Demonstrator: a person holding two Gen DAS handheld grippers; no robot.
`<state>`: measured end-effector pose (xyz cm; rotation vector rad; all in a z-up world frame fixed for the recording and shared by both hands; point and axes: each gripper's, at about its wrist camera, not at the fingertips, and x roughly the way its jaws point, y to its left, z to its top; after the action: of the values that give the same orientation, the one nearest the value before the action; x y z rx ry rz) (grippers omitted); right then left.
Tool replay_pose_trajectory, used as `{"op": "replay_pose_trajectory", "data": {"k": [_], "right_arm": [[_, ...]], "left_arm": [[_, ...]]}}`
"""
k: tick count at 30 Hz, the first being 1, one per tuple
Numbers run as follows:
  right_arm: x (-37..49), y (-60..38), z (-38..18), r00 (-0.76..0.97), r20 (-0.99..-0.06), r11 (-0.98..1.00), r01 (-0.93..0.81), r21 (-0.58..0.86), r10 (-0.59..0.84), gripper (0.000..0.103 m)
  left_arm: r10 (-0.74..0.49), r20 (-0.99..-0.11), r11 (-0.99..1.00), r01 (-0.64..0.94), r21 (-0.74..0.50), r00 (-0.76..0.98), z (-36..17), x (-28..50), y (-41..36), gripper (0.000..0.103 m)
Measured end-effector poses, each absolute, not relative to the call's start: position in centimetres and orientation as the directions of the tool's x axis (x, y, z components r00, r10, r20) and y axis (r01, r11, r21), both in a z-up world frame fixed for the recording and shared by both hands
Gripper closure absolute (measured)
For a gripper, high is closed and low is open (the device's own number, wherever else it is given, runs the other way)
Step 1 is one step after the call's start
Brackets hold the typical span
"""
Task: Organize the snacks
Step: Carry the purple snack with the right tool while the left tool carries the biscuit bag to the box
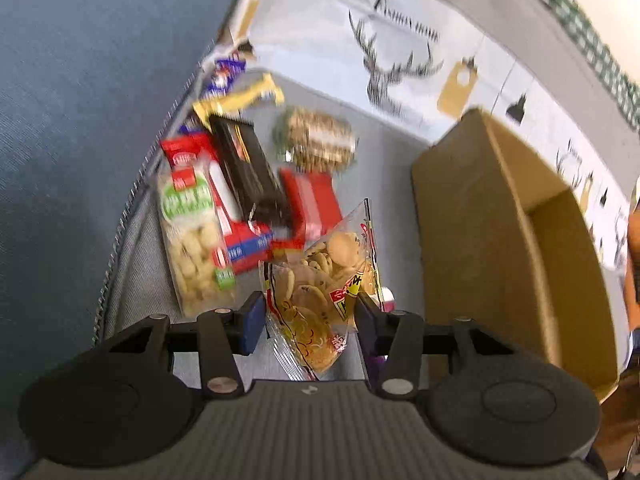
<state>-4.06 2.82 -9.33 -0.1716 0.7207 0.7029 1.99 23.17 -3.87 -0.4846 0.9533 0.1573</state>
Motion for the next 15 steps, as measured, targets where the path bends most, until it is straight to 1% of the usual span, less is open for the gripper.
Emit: {"op": "replay_pose_trajectory", "data": {"k": [8,15], "right_arm": [[-4.8,1.8,-6.2,0.582,-0.595,0.765,-0.638,0.089,0.555,0.088],[-3.6,-0.2,-0.8,0.613,-0.526,0.760,-0.642,0.104,0.590,0.091]], "left_arm": [[-0.068,-0.731,0.865,-0.325,-0.382,0.679,-1.7,0.8,23.9,0.050],[-0.034,-0.660,0.855,-0.320,-0.407,0.750,-0.2,0.5,24.1,0.050]]}}
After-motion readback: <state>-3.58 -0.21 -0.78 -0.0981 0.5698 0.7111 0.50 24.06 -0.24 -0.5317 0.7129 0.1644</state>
